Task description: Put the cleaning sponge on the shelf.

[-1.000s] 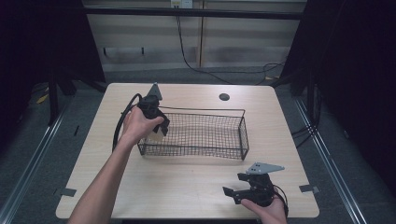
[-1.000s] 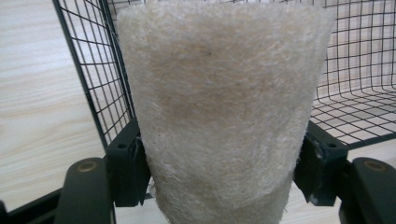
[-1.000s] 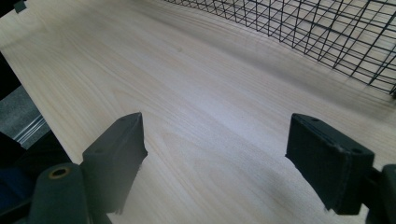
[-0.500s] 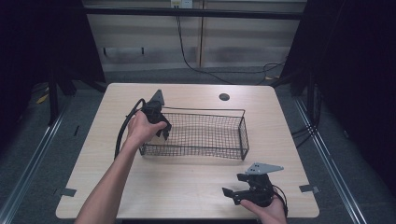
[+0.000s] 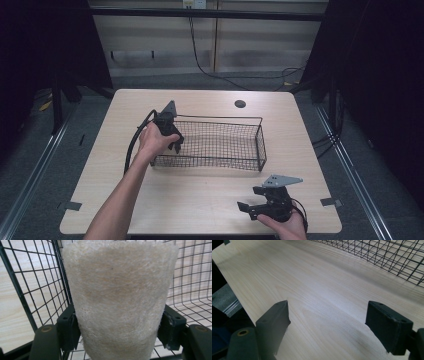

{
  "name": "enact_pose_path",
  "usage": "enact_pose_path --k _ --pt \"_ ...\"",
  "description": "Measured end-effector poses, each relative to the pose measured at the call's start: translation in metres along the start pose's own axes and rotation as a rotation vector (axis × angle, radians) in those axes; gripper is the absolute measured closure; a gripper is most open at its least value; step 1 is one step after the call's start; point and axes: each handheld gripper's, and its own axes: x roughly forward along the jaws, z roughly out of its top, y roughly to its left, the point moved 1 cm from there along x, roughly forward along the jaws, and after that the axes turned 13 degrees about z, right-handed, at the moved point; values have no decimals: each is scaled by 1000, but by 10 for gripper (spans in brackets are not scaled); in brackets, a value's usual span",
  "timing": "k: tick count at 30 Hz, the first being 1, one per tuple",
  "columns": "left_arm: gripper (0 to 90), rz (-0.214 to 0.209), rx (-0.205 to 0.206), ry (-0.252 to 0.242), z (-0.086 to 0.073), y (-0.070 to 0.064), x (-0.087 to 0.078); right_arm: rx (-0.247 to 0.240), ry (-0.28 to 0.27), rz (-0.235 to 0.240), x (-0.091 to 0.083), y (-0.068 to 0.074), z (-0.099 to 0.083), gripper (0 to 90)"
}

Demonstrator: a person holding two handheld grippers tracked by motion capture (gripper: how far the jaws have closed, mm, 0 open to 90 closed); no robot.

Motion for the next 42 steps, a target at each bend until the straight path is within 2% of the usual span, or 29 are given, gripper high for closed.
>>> enact_pose_path --k 3,7,8,10,11,12,21,23,24,26,29,31,37,42 --pt "313 2 1 10 0 0 3 0 0 0 0 -1 0 188" --pt "313 29 0 12 1 -3 8 2 -2 -1 0 -1 0 187" --pt "312 20 -2 13 1 -5 9 3 -2 -2 0 -1 0 187" --pt "312 28 6 7 0 -6 11 5 -3 -2 0 -1 0 187" --pt "312 37 16 22 1 -6 11 3 -5 -1 0 -1 0 187" --pt "312 43 3 16 1 -7 12 1 -4 0 0 -1 0 187" --pt "311 56 5 34 0 -8 21 -1 2 5 1 1 0 187" --pt "312 76 3 24 0 -11 24 -1 2 7 1 1 0 187" --pt "311 60 7 32 0 -12 24 0 2 5 1 1 0 187" --pt "311 63 16 33 0 -13 24 -1 2 6 1 0 0 187" --pt "311 88 3 33 1 -14 27 0 1 6 1 1 0 187" --pt "310 87 4 37 1 -15 27 -1 1 8 1 1 0 187" --pt "299 68 45 60 0 -14 27 0 0 8 0 1 0 187" --pt "236 67 33 54 0 -15 25 1 0 8 0 1 0 187"
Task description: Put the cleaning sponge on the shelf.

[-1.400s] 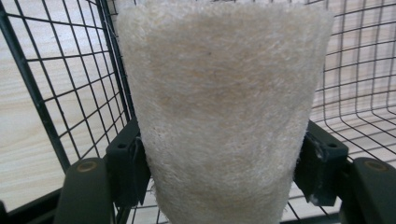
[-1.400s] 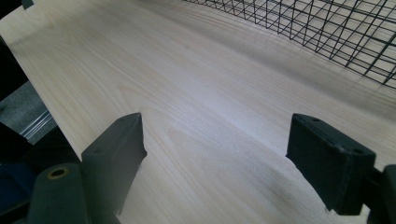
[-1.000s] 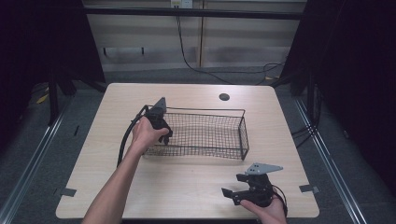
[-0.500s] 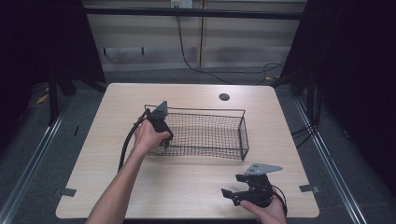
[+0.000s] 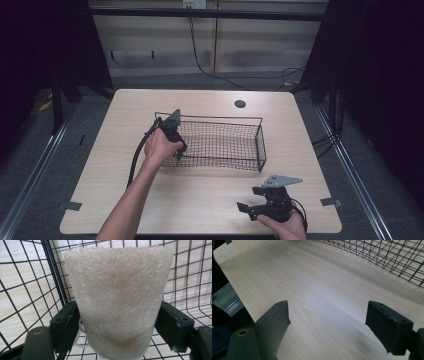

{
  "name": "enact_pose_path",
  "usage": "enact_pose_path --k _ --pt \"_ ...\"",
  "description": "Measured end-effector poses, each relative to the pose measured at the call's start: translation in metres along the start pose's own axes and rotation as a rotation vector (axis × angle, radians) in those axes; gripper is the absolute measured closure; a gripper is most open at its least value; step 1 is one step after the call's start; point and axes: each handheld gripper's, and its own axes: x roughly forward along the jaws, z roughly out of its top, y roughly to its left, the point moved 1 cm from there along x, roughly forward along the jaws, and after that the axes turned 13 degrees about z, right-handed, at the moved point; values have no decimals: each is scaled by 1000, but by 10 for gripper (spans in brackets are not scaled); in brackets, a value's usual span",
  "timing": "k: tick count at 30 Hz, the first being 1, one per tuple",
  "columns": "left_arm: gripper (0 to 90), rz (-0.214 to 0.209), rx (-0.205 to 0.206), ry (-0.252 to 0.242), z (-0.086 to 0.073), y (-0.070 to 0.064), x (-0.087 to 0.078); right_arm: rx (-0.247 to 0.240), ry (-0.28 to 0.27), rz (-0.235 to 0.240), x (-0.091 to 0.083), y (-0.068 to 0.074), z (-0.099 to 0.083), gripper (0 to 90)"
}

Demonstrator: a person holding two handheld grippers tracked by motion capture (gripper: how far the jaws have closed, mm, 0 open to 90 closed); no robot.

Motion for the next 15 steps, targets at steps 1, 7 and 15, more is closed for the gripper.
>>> enact_pose_path --k 1,7,15 --pt "239 2 5 4 0 0 0 -1 0 0 0 0 0 187" --pt "224 4 -8 -16 -1 1 -2 -1 0 -1 0 0 0 187" --pt "210 -23 -15 -41 -6 6 -13 -1 -1 -3 0 0 0 187"
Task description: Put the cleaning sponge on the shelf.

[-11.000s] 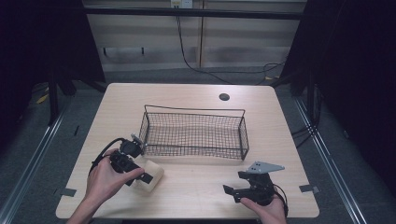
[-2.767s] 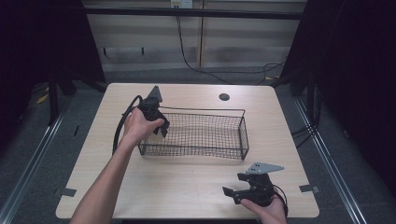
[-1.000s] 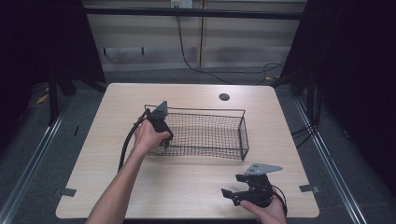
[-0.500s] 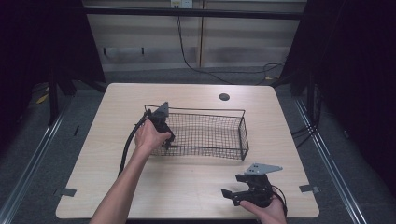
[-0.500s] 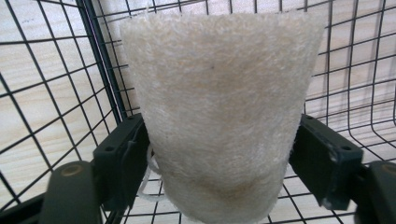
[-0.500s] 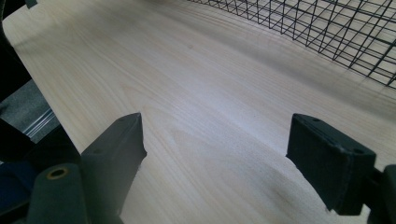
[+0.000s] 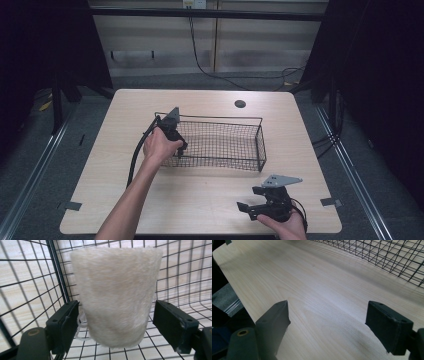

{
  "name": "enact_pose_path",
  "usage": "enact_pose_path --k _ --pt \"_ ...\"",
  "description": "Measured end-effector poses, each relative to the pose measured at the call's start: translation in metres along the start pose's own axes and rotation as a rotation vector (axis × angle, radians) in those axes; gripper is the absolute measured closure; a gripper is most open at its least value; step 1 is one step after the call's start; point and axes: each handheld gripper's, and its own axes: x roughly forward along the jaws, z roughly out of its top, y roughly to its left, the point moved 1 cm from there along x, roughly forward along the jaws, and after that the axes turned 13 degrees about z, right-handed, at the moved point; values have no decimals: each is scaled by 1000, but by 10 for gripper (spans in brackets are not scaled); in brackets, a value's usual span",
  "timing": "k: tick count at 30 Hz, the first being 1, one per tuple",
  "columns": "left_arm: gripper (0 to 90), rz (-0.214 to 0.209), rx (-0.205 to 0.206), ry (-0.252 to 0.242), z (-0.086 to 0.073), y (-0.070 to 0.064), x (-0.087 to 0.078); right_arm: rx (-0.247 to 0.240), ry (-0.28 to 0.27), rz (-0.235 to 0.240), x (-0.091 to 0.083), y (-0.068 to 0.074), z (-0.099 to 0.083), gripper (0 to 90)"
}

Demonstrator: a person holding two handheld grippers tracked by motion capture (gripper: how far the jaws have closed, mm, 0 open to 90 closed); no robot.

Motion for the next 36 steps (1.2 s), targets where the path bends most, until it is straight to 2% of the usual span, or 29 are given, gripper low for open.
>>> enact_pose_path --k 3,5,6,7,8,9,13,14,15,21,22,25,27,28,31,36 --pt "208 -3 3 -6 -1 3 -2 -1 0 0 0 0 0 187" --pt "207 -14 -3 -10 -2 7 -5 -1 -1 -1 0 0 0 187" --pt "205 -6 -13 -15 -2 8 -6 -1 -1 -1 0 0 0 187" --pt "206 -22 -6 -12 -2 10 -7 0 -1 -1 0 0 0 187" --pt "206 -14 -14 -21 -3 11 -7 0 -1 -1 0 0 0 187" --pt "218 -29 -15 -26 -3 14 -10 -1 -1 -1 0 0 0 187" --pt "200 -57 -11 -46 -5 16 -15 -1 -1 -1 0 0 0 187" --pt "191 -60 1 -51 -6 17 -16 -1 0 -2 0 0 0 186" --pt "186 -64 -13 -56 -6 17 -17 0 -1 -1 0 0 0 187" --pt "188 -79 -4 -59 -8 19 -20 0 -1 0 -1 0 0 187" --pt "186 -92 -16 -65 -9 20 -21 -1 -1 0 0 0 0 187" --pt "186 -93 -27 -76 -9 21 -23 -1 -1 0 0 0 0 187" --pt "186 -113 -17 -81 -10 23 -26 -1 -1 0 0 0 0 187" --pt "186 -118 -21 -99 -10 25 -30 0 0 0 0 0 0 187" --pt "186 -119 -24 -104 -10 27 -34 0 -1 -1 0 0 0 187" --pt "186 -135 -4 -120 -13 29 -40 0 -1 1 0 -1 0 187"
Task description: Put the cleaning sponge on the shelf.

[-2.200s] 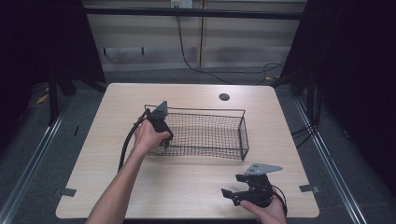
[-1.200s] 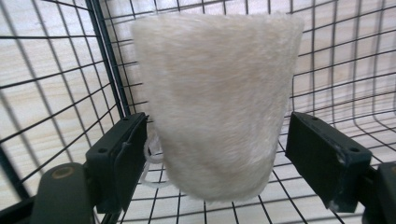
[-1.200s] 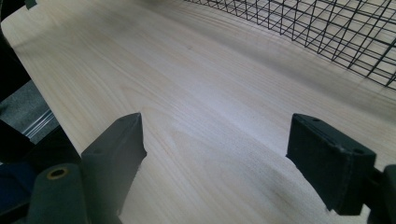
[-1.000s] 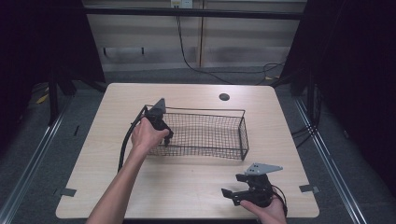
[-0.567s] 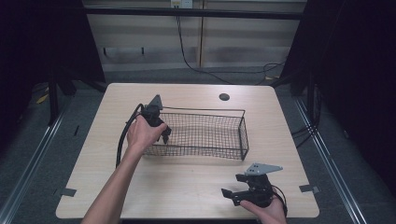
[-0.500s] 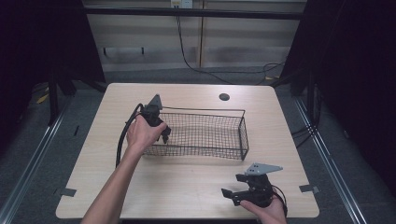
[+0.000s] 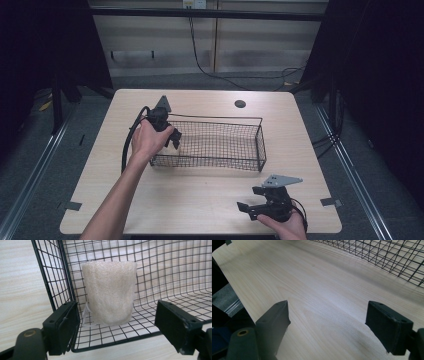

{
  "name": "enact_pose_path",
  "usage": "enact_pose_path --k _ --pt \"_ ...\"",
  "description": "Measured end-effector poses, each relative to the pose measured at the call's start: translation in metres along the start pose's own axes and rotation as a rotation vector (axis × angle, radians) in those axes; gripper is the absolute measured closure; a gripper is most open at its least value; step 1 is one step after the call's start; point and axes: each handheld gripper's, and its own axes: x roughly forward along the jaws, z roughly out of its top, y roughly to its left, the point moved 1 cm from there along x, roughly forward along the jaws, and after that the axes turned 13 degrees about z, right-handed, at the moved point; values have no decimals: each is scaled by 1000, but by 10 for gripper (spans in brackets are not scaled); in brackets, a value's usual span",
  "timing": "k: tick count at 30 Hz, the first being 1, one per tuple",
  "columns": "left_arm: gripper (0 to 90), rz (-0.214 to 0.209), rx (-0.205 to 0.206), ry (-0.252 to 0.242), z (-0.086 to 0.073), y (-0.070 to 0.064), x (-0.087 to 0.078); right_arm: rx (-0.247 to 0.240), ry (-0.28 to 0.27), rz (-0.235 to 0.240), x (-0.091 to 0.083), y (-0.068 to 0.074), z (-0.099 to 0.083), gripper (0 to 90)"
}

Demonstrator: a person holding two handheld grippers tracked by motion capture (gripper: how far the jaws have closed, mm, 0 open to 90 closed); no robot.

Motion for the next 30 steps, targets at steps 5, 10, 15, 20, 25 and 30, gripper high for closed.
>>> enact_pose_path --k 5,10,15,20,25,30 --pt "186 -35 43 -22 -1 3 -8 1 1 -1 0 0 0 187" --pt "185 -52 87 -45 -3 9 -18 0 1 -1 0 0 0 187" --pt "184 -92 113 -103 -7 17 -28 1 1 -2 0 0 0 187" --pt "184 -113 153 -137 -11 24 -34 1 1 -2 0 0 0 187" --pt "186 -149 205 -187 -18 29 -40 0 1 -2 0 0 0 187" --pt "186 -178 235 -221 -25 35 -45 1 1 -3 0 0 0 187"
